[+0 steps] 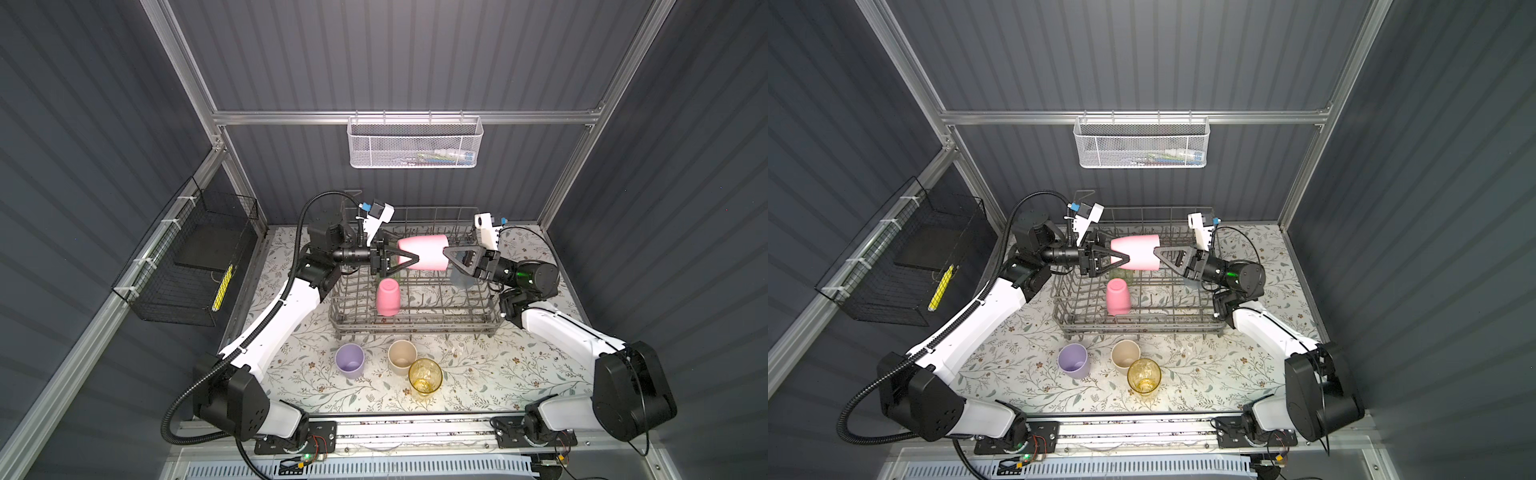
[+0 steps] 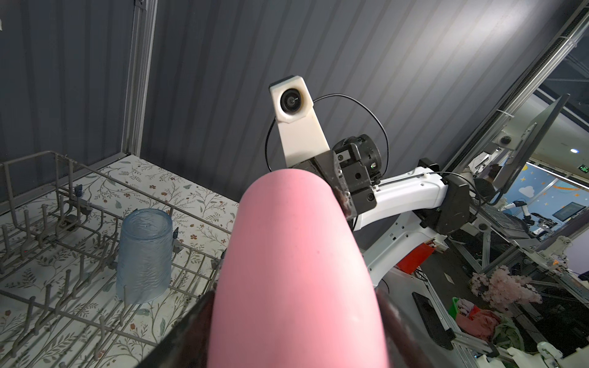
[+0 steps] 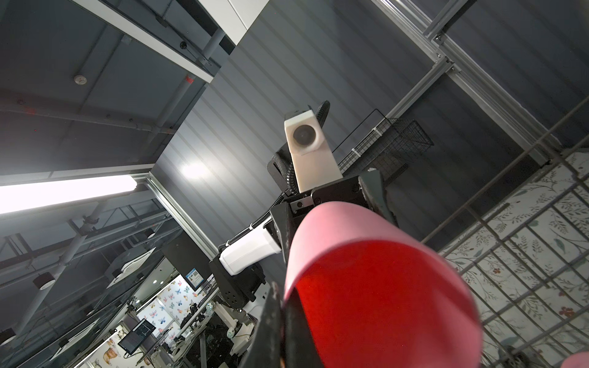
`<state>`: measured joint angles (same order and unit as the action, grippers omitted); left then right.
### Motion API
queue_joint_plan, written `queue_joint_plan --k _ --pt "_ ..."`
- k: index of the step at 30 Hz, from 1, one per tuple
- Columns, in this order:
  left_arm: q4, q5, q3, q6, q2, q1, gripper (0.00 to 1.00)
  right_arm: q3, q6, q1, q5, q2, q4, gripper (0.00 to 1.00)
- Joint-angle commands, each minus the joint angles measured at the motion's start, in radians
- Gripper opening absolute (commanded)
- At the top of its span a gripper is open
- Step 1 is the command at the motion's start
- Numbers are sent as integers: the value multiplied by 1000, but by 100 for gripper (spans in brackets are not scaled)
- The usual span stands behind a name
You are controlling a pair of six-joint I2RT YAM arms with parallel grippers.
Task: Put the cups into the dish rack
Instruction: 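Hold the dark pink cup while the left gripper closes on its base, then open and withdraw the right gripper while the left gripper turns the cup downward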
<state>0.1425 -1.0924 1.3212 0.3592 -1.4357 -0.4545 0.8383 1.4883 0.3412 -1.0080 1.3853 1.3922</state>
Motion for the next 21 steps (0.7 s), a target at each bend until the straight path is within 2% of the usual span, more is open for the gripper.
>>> queue_joint_plan --k 1,5,15,21 --pt "-11 -21 6 -19 18 5 73 34 4 2 1 15 49 0" --pt "-14 -17 4 -21 23 4 70 36 20 2 -1 22 76 1" --pt "-61 90 5 -66 68 5 66 -3 23 -43 -4 -7 86 24" --pt "-86 128 24 -79 68 5 66 -49 8 -108 -12 -55 60 28"
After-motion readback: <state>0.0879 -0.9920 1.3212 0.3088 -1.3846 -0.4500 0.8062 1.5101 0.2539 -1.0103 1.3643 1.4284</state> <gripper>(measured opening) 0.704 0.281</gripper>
